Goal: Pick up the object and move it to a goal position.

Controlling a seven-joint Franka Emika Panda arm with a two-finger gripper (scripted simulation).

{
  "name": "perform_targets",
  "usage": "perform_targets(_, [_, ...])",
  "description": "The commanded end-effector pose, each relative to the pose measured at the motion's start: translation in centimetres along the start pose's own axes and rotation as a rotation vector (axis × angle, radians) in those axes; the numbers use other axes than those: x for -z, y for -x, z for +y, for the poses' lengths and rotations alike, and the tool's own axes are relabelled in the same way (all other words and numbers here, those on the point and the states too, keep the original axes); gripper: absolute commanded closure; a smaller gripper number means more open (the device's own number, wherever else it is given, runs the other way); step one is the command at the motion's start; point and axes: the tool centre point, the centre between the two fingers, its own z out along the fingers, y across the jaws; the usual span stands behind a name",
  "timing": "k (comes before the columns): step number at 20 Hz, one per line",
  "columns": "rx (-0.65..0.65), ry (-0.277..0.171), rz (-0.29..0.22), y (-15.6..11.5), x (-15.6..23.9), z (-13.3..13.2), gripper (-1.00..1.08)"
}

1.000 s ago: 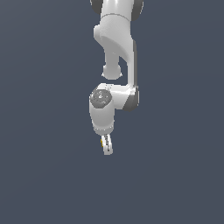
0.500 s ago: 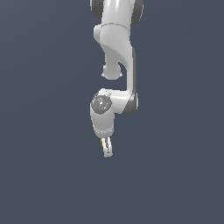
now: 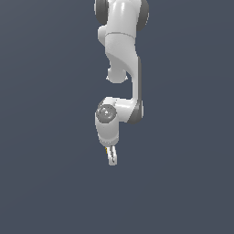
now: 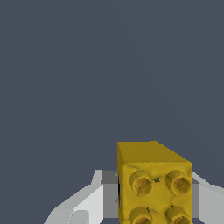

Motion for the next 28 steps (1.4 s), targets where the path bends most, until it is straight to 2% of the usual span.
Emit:
perform_targets(1, [0.000, -0.001, 0.000, 0.0, 0.0, 0.0, 1.08])
perform_targets(10, [0.000, 0.000, 0.000, 0.1, 0.1, 0.0, 1.08])
perform_targets(16, [0.000, 0.000, 0.000, 0.9, 1.8, 0.0, 1.08])
perform_targets(22, [0.000, -0.001, 0.000, 2.7, 5.6, -0.1, 1.08])
perform_targets(28, [-0.001, 0.000, -0.001, 5.5, 11.8, -0.2, 1.08])
